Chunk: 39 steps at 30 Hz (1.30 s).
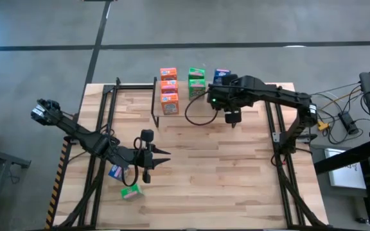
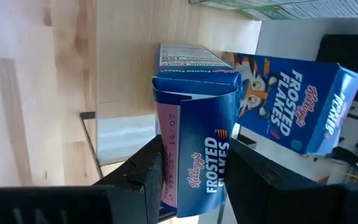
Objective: Stack cereal on shelf
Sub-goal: Put the right blue cereal box aligned with the other blue cereal box on the shelf
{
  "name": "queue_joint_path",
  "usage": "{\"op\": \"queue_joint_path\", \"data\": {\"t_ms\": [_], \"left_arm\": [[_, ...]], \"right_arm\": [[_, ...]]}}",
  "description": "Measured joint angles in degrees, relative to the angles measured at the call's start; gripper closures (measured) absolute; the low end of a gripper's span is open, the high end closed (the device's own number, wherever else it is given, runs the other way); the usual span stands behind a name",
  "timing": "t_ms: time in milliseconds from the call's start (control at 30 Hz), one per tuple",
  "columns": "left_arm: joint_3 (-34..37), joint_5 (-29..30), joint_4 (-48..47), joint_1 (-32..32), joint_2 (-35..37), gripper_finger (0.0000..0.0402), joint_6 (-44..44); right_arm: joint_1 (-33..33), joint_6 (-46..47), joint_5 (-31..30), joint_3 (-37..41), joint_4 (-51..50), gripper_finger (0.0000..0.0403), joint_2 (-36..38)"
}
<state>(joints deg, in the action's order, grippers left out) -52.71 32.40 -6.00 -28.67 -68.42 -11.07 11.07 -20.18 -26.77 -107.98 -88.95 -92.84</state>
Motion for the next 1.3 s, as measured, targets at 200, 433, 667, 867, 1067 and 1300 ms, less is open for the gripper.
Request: {"op": "queue_joint_path", "data": {"t_ms": [200,433,667,867,1067,1300], "left_arm": [[0.00,0.02,-0.02,0.00,0.00,0.0329,-0.31],[0.00,0.02,-0.02,-0.01,0.00,0.0329,-0.51],[0.00,0.02,-0.01,-0.01,0.02,0.0329,-1.31],[0.00,0.02,-0.02,0.00,0.02,0.0329,-1.31],[0.00,0.02,-0.02,-0.02,0.02,0.0329,-1.33],[0.00,0.02,-0.02,0.00,0.02,0.0329,-1.33]], "right_arm": [[1.04,0.30,-0.64,-0.09,0.47,0.0271,-0.94],[1.66,1.11,-0.17,-0.09,1.29,0.0255,-0.67],[2.24,1.10,-0.07,-0.44,1.39,0.0230,-0.69],[2.60,1.11,-0.24,-0.44,1.41,0.0215,-0.67],[2.62,0.63,-0.24,-0.46,1.43,0.0213,-0.67],[2.72,0.46,2.32,-1.05,1.31,0.0211,-0.65]]}}
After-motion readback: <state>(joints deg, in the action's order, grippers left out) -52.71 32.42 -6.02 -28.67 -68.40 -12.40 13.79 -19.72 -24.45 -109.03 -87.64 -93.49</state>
